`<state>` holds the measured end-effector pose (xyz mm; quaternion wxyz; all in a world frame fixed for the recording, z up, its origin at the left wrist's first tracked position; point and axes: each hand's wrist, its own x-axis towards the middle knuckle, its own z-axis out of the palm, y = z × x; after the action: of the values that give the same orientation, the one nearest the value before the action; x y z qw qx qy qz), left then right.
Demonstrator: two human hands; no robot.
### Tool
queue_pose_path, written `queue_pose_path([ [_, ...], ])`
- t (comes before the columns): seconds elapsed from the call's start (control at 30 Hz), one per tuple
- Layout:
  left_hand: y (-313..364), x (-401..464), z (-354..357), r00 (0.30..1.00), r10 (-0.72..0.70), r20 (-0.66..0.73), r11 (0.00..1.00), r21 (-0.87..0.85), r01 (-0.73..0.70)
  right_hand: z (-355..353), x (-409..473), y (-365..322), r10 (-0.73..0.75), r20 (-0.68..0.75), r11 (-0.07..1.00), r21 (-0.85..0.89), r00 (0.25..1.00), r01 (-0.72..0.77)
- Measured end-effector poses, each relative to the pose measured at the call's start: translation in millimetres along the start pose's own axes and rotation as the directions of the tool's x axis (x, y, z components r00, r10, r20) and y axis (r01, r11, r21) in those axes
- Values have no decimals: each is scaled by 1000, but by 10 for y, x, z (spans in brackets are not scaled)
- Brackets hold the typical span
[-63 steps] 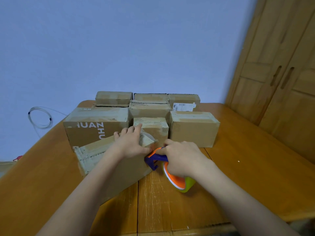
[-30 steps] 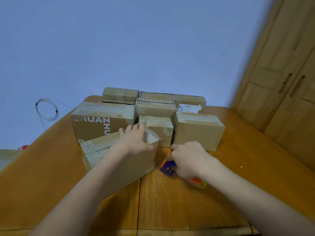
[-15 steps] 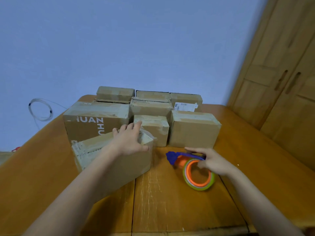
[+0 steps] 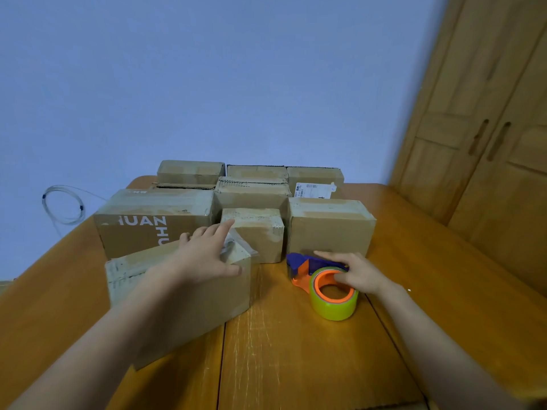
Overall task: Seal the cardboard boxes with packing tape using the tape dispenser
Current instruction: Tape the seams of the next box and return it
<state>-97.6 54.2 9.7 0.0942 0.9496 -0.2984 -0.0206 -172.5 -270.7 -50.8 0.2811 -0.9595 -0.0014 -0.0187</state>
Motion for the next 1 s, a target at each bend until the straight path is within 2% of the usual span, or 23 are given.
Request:
queue_pose_path([
  [0.2, -75, -46, -51, 997, 43, 65, 999, 12, -44, 28, 13, -28, 61, 35, 970, -236, 998, -51],
  [0.3, -124, -61, -61, 992, 85, 98, 994, 58, -91, 55, -23, -200, -100, -73, 944, -322, 992, 72],
  [0.4, -136, -79, -90, 984, 128, 122, 987, 81, -138, 158, -38, -518, -291, -188, 930, -286, 938, 232],
  [0.53, -161, -132, -138, 965, 220, 146, 973, 34, -227, 401, 56, -888, -392, -304, 918, -195, 868, 346],
  [0.63, -210, -160, -162, 950, 268, 161, 963, -40, -265, 586, 172, -1029, -416, -397, 908, -132, 819, 397],
  [0.73, -232, -163, -151, 958, 245, 149, 966, -125, -228, 810, 236, -1059, -355, -561, 914, -41, 748, 403],
  [0.8, -242, -162, -90, 963, 231, 135, 973, -55, -226, 977, 246, -1054, -325, -628, 913, -13, 707, 408],
  [1.0, -286, -142, -67, 959, 240, 153, 969, 16, -245, 1137, 212, -1036, -372, -620, 899, -53, 691, 436],
])
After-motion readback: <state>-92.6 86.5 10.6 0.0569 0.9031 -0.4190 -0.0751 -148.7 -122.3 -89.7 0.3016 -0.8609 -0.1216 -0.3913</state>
